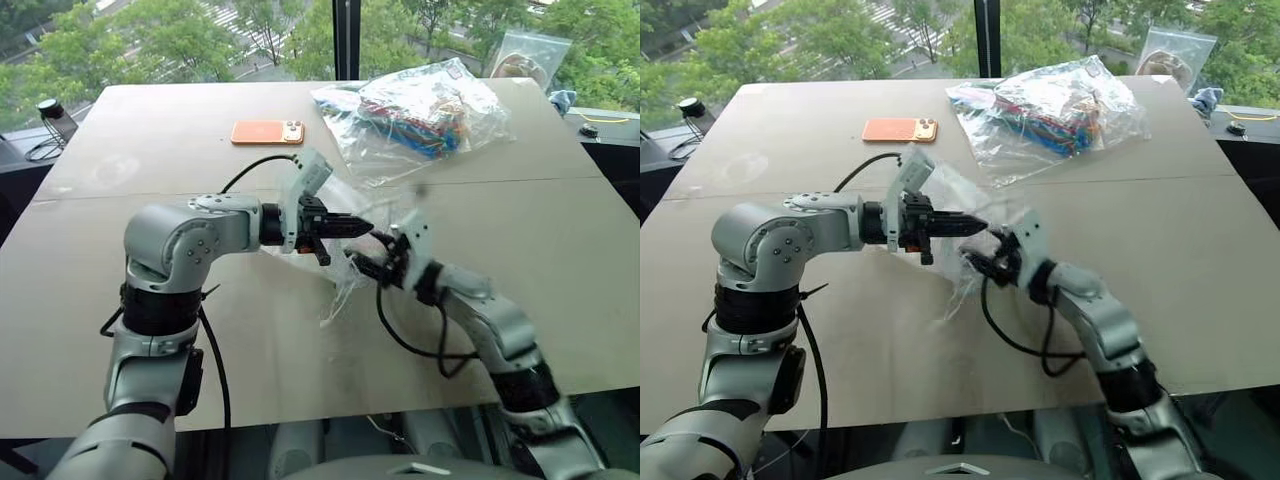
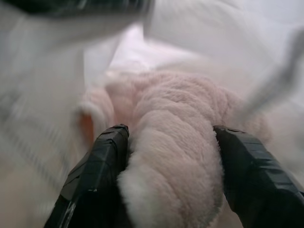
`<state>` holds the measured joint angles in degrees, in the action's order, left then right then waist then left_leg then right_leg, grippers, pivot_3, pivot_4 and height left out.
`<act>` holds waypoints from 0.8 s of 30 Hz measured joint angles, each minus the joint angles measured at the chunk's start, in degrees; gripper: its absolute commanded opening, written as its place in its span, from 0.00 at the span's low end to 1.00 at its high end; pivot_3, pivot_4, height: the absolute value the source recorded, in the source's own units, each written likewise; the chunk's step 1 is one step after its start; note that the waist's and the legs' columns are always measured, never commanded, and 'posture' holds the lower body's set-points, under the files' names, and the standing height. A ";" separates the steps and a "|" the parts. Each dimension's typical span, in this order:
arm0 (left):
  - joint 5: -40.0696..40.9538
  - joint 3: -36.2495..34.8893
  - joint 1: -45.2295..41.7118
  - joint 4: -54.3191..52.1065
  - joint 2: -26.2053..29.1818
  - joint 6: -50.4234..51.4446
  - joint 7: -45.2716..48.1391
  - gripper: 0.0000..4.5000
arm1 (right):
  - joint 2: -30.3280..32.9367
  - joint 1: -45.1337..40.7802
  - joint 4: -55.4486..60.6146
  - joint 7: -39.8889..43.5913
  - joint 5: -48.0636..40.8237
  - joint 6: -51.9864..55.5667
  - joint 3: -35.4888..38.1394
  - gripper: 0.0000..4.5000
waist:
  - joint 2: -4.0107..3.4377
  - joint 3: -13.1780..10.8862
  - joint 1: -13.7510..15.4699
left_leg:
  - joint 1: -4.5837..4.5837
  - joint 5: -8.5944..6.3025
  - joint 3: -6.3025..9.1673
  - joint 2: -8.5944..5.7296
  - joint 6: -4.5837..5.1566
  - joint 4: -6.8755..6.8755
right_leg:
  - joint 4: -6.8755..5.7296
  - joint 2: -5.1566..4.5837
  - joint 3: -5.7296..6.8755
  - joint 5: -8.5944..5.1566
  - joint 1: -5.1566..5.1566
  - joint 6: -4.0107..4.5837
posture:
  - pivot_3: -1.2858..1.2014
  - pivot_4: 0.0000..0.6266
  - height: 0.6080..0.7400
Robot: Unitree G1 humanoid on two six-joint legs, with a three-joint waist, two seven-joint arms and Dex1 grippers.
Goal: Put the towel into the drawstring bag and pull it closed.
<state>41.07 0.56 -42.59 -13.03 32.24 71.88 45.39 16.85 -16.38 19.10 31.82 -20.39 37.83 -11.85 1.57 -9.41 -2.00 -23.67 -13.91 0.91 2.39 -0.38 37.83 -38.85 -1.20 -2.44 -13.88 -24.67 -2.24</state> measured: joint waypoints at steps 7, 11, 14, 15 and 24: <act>-1.67 0.59 0.64 3.31 1.22 -5.30 1.75 0.00 | 6.10 0.63 11.35 -0.45 -5.04 9.39 5.41 0.67 | 0.00 0.00 -0.40 | 0.04 0.00 0.18 0.03 0.02 0.01 | -0.04 0.17 0.01 0.00 0.00 0.01 | 0.52 0.24 1.00; -1.84 2.22 2.72 3.20 2.30 -7.36 2.91 0.00 | 8.01 -0.35 13.02 -3.83 -4.19 12.00 6.26 0.67 | -0.01 0.00 -0.25 | -0.06 0.00 0.10 0.02 0.01 0.16 | -0.01 0.11 -0.01 0.00 0.00 0.00 | 0.52 0.24 1.00; -2.26 2.41 3.37 3.17 3.26 -8.57 3.55 0.00 | 8.36 -1.45 13.36 -6.62 -2.57 12.72 7.03 0.67 | 0.01 -0.01 -0.19 | -0.07 0.00 0.11 0.02 0.02 0.21 | -0.02 0.11 0.00 0.00 0.00 0.00 | 0.52 0.24 1.00; -2.63 2.41 3.37 3.12 3.50 -9.01 3.72 0.00 | 7.10 -1.97 13.17 -7.74 -2.68 13.32 7.81 0.67 | 0.01 -0.01 -0.20 | -0.06 0.00 0.14 0.03 0.02 0.20 | -0.03 0.14 0.00 0.00 0.01 0.00 | 0.52 0.24 1.00; -4.03 4.41 3.68 3.13 4.38 -12.19 5.15 0.00 | 1.86 -9.94 1.50 -12.95 -3.09 16.40 11.80 0.67 | -0.02 -0.02 -0.21 | -0.07 0.00 0.11 0.03 0.02 0.21 | -0.02 0.12 -0.01 0.01 0.00 0.01 | 0.52 0.24 1.00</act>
<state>37.05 4.98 -38.91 -9.90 36.62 59.69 50.55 18.71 -26.32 20.60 18.87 -23.48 54.23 -0.05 1.56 -9.43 -2.22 -23.75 -13.92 1.01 2.42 -0.36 38.04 -38.87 -1.08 -2.45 -13.87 -24.66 -2.23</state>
